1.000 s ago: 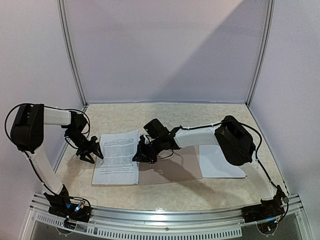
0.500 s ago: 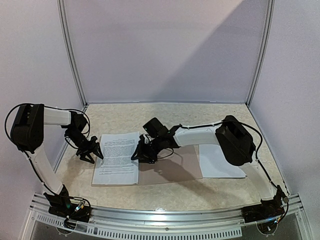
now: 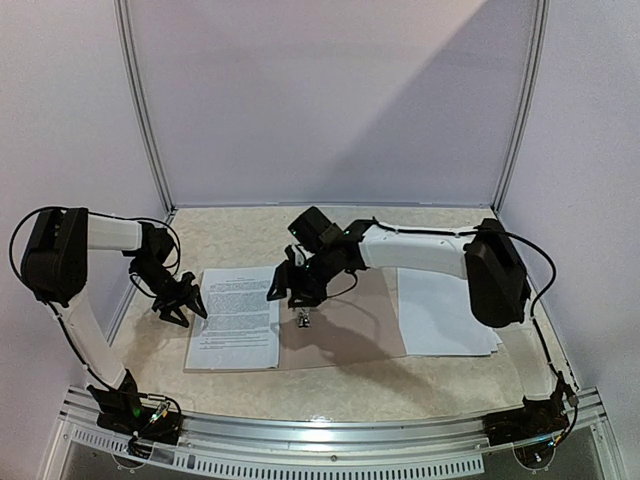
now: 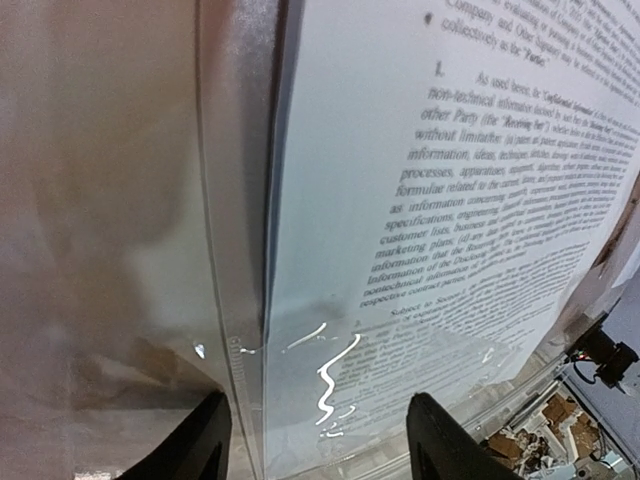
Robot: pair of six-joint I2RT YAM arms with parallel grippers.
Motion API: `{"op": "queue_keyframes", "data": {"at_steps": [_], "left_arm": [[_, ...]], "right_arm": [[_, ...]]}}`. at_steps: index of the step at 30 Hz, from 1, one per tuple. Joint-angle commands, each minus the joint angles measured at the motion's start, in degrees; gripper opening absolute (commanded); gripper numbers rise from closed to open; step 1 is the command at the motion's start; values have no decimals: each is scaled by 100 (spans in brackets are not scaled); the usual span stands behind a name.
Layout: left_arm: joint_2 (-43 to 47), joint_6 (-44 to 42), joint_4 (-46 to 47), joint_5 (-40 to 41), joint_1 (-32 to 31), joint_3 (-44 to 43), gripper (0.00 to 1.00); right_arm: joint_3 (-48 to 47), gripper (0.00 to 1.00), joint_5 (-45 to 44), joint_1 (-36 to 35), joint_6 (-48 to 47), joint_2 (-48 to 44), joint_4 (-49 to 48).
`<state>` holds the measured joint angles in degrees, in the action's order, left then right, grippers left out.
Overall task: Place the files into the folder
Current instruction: Pick up the file from the center of the board.
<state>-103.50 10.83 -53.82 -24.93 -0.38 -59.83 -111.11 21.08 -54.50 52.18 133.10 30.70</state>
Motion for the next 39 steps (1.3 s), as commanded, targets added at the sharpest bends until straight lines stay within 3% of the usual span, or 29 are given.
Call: {"op": "queue_keyframes", "data": {"at_steps": [1,5,8,14,19,24,29,35,39], "left_arm": [[36,-165,125,371,-43,-85,62],[276,-300,-50,565,10,-298,64],[634,-475,-91,824,21,-512,66],[1174,-733,-73,1244,-139,-1288,67],[1121,-901,-135,1389,-1149,-2053,68],[291,-904,-130,1416,-2783,-2985,68],[-1151,-1066,-530,1628,-4142,-4473,66],[-2651,-1013,-648,1443,-5050,-6187,65],[-3217,-956,-232,1576,-5435,-6753,64]], "right_arm": [[-236,61,-462,353,-859,-839,1171],[506,73,-1439,982,-1519,-1625,2262],[1987,76,-1869,1881,-1783,-2530,2411],[4192,76,-1370,3620,-2101,-3831,1637],[4792,73,-701,4443,-2396,-3960,1063],[4971,65,-590,4997,-2634,-3695,914],[5245,65,-611,5341,-2682,-3687,684],[5356,64,-302,5389,-2742,-3530,455],[5506,63,-323,5586,-2766,-3501,325]]}}
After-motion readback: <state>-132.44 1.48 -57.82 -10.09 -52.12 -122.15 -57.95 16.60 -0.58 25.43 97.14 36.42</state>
